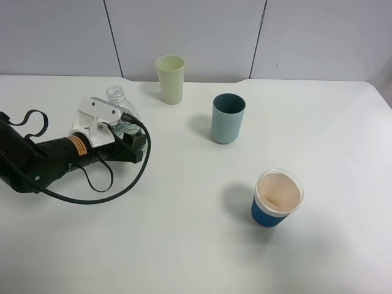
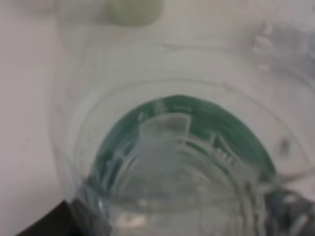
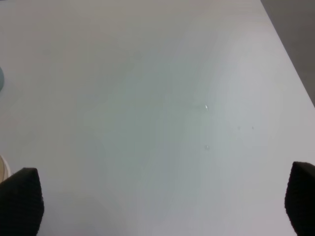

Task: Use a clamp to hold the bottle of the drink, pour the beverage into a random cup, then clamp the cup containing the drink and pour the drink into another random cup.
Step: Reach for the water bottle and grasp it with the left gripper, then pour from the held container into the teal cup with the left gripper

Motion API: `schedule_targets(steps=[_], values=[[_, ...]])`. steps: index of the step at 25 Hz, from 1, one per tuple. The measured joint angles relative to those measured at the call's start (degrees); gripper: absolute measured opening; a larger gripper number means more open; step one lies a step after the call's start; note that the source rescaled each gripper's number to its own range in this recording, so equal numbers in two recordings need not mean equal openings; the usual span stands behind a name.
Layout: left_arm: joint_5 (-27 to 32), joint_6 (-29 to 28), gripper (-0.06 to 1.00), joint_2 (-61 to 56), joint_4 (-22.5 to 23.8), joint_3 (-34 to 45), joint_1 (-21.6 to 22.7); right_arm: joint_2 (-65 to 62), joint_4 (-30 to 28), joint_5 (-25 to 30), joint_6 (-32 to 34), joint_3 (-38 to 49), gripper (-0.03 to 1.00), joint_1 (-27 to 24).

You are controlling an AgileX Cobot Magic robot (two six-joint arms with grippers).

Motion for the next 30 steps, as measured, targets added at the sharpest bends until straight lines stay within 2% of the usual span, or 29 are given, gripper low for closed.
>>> schedule_targets(steps=[4, 8, 11, 13, 15, 21, 30], values=[[0.3, 1.0, 0.07, 0.0, -2.0, 0.0, 0.0, 0.0, 0.0, 0.0, 0.0, 0.0, 1.00, 0.0], [3.1, 3.7, 0.07, -1.5, -7.2, 0.0, 0.0, 0.0, 0.0, 0.0, 0.0, 0.0, 1.00, 0.0], [6.8, 6.9, 0.07, -3.5, -13.3, 0.0, 0.0, 0.0, 0.0, 0.0, 0.0, 0.0, 1.00, 0.0], [9.0, 10.1, 0.07, -4.7, -20.4, 0.0, -0.7, 0.0, 0.0, 0.0, 0.0, 0.0, 1.00, 0.0], [11.1, 15.7, 0.07, -6.2, -28.1, 0.1, -2.3, 0.0, 0.0, 0.0, 0.0, 0.0, 1.00, 0.0], [13.9, 39.4, 0.07, -9.2, -51.1, -1.2, -8.0, 0.0, 0.0, 0.0, 0.0, 0.0, 1.00, 0.0], [17.2, 72.7, 0.07, -11.4, -76.3, -11.0, -14.6, 0.0, 0.0, 0.0, 0.0, 0.0, 1.00, 0.0]])
